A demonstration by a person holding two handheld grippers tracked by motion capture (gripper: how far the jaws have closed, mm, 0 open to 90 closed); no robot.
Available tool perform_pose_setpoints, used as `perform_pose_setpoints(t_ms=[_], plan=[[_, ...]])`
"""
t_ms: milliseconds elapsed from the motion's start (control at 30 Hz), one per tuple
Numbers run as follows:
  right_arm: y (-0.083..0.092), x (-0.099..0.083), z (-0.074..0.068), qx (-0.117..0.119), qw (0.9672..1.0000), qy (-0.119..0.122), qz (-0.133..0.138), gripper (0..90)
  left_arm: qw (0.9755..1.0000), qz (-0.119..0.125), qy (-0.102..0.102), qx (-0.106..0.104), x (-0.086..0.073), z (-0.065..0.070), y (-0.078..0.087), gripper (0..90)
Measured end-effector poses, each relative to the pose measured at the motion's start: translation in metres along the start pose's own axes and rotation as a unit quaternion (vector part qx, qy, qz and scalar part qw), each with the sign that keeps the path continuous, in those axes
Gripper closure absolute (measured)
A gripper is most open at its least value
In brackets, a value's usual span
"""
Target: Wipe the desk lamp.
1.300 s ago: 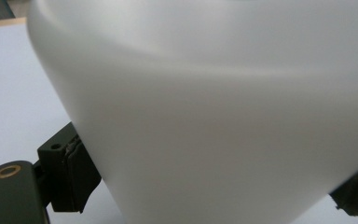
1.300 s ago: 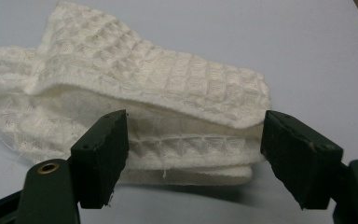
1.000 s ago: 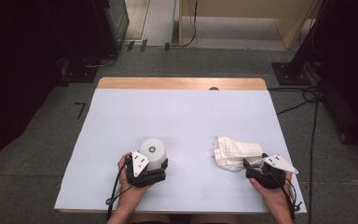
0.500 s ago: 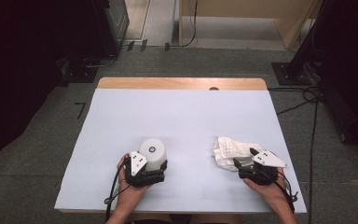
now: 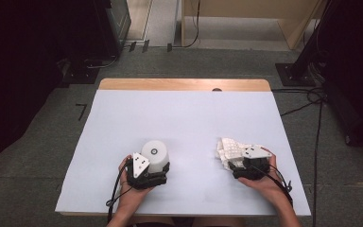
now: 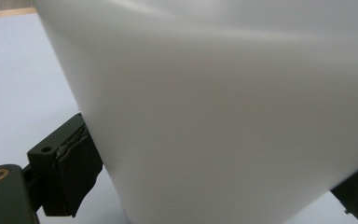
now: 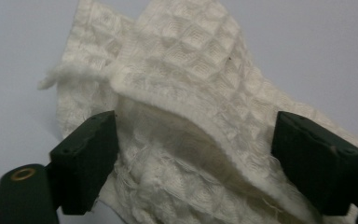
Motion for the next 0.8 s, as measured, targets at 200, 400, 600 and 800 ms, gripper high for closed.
perform_pose_setpoints(t_ms=[200, 400, 600, 800], plan=[[0.003, -0.002, 0.007, -0.057, 0.9977, -0.037, 0.008, 73.4, 0.9999, -0.004, 0.0, -0.011, 0.001, -0.001, -0.001, 6.2], [0.02, 0.017, 0.003, -0.046, 0.9949, -0.064, 0.062, 77.1, 0.9999, -0.003, -0.014, -0.008, 0.002, -0.001, -0.002, 7.9], [0.044, 0.056, -0.02, -0.04, 0.9908, -0.043, 0.122, 77.1, 0.9999, 0.004, -0.016, -0.001, 0.006, -0.001, -0.001, 8.2], [0.063, 0.113, -0.059, -0.004, 0.9859, -0.034, 0.164, 76.6, 0.998, 0.01, -0.062, 0.007, 0.011, 0.018, 0.003, 8.2]])
Point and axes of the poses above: each handheld gripper's, and its own axes: y roughly backward along the jaws, x roughly out of its top, z roughly to its right, the point moved 4 cm from there along -y, roughly forward along the jaws, and after that the axes turned 14 degrees about y, right-handed, at the moved point
